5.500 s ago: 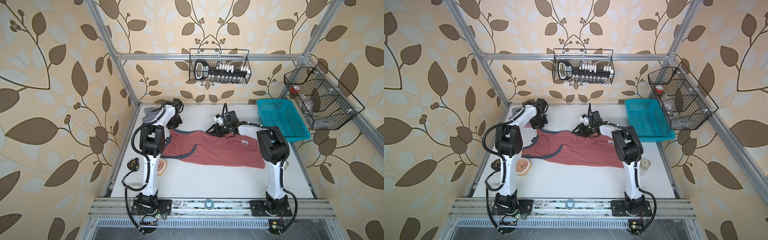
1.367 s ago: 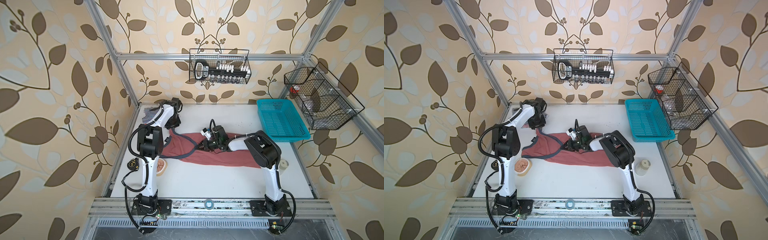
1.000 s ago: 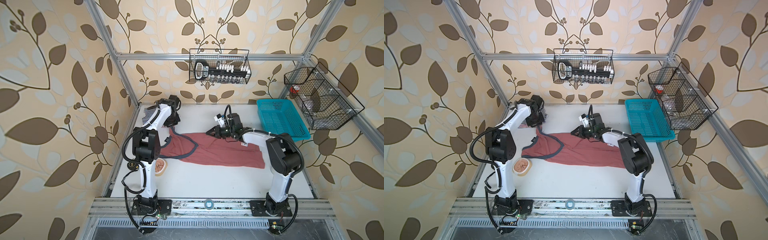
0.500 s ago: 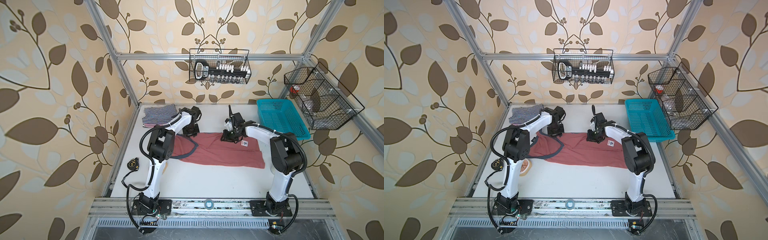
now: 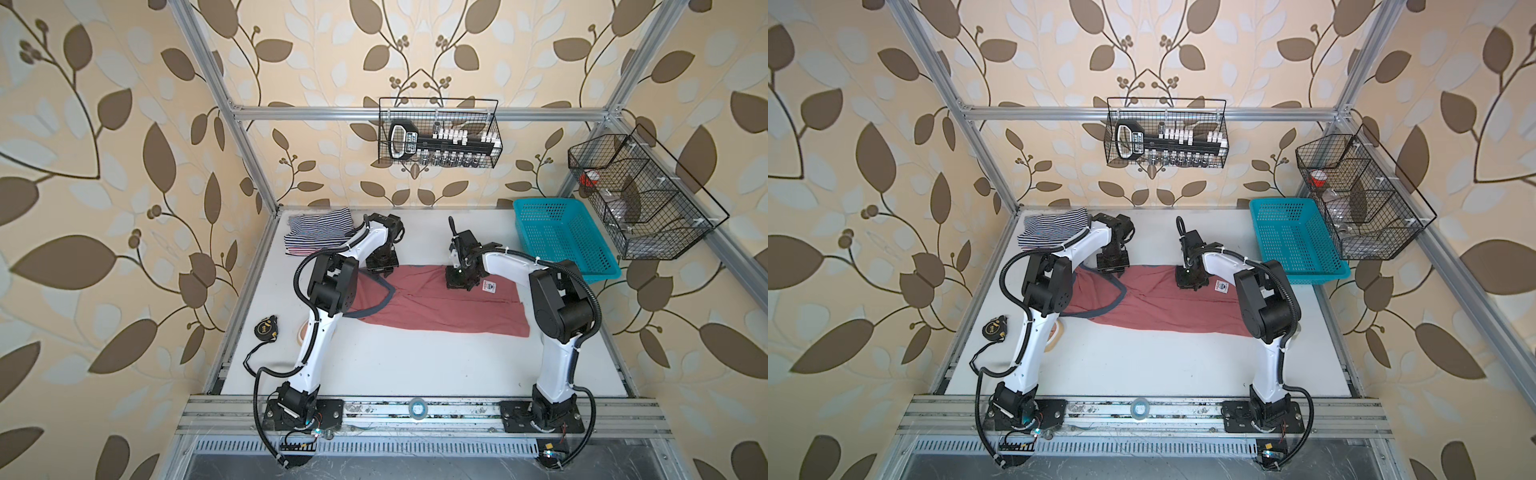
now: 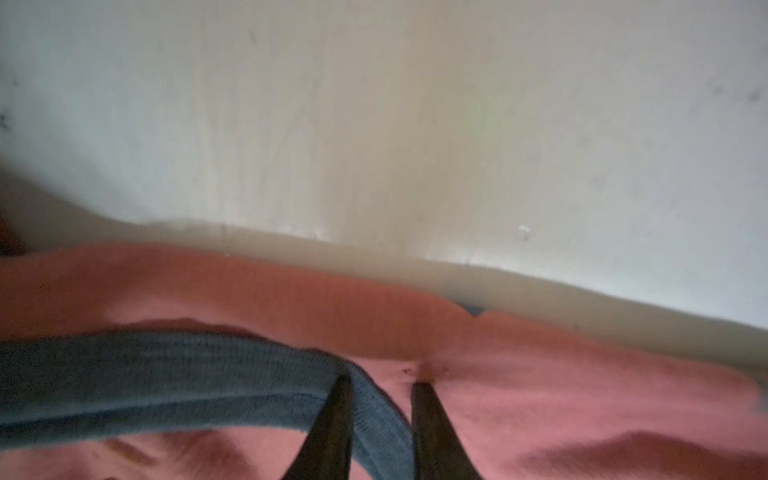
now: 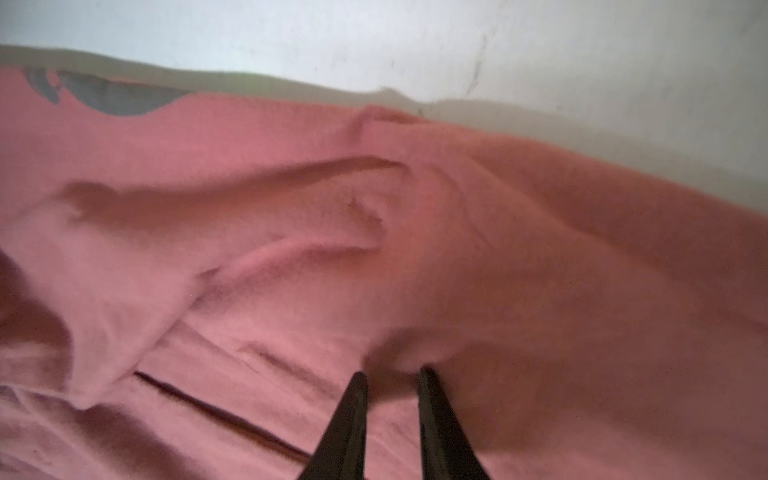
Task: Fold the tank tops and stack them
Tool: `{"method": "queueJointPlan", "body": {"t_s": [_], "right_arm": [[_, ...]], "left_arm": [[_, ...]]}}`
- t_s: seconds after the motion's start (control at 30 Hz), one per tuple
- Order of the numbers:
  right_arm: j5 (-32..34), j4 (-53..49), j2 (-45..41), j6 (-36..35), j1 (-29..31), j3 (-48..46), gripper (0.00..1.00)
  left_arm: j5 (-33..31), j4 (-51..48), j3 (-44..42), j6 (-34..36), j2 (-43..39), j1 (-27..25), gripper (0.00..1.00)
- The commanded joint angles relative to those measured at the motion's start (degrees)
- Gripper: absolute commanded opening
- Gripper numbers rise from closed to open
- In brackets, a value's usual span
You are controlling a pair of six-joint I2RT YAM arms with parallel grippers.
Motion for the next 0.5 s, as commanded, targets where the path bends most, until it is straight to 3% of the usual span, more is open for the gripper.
{"method": "queueJointPlan", "body": {"t_s": [0.0,0.33,0.47], "right_arm": [[4.0,-6.9,2.7,0.3,0.4,-4.0,0.25],[2.0,-7.7,-0.4,5.0,5.0,-12.0,0.24],[-0.1,-5.6,-2.3,7.8,6.8,-17.2,0.25]], "left_arm": [[-3.6,0.4,4.8,0.7,6.5,0.5,0.26],[-0.4,1.2,20.7,1.5,15.9,-2.2,0.23],[7.3,9.3,20.6,0.6,17.2,-2.9,0.20]]}}
